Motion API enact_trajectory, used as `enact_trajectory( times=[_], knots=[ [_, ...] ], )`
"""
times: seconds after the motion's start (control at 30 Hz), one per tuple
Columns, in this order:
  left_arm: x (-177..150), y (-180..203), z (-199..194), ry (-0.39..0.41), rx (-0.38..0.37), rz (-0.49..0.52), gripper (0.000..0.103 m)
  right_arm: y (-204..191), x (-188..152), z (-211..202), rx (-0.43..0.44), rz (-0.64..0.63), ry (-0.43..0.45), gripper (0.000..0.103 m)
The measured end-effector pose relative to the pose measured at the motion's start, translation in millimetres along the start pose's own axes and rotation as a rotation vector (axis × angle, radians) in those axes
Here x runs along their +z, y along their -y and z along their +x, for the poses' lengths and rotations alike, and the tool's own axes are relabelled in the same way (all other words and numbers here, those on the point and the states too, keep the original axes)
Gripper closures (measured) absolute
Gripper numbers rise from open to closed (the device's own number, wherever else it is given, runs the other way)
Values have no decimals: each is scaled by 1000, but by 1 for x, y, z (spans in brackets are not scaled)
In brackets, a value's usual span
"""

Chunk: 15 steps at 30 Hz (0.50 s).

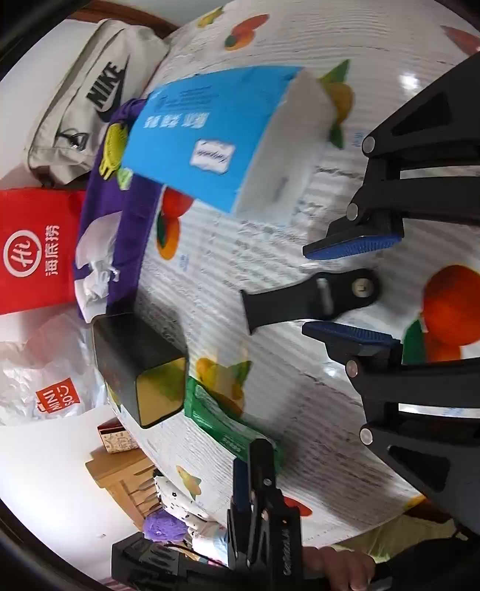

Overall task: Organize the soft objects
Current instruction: 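Grasp the black watch strap with the right tool while the left tool lifts the green packet, then carry the green packet and black strap over the purple towel with both tools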

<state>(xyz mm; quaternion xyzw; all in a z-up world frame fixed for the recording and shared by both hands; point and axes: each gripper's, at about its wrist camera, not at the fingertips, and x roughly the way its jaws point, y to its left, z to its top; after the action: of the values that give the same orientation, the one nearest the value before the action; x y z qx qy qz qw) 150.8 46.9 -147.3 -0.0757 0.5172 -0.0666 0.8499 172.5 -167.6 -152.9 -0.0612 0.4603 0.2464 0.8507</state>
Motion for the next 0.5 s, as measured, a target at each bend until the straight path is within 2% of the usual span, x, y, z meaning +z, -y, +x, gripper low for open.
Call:
enact_trajectory(
  times=[0.17,0.2,0.23,0.3,0.37,0.4,0.43,0.5],
  knots=[
    [3,1,2,-1,5,4,55,-12,9,12,-6,-51,0,63],
    [3,1,2,0,5,6,55,-15,9,14,-17,-66,3,68],
    [4,0,2,1,3,7,54,-18,9,14,-35,-90,10,82],
    [4,-1,2,1,-4,3,54,-18,9,12,-21,-94,-3,82],
    [5,-1,2,5,-16,-2,47,-14,7,9,3,-60,-26,82],
    [5,-1,3,7,-22,-7,40,-14,7,8,0,-61,-29,81],
    [6,0,4,12,-28,-12,34,-15,6,8,-7,-65,-33,80],
    [8,5,8,20,-1,-11,31,-17,6,10,-1,-74,-37,71]
  ],
)
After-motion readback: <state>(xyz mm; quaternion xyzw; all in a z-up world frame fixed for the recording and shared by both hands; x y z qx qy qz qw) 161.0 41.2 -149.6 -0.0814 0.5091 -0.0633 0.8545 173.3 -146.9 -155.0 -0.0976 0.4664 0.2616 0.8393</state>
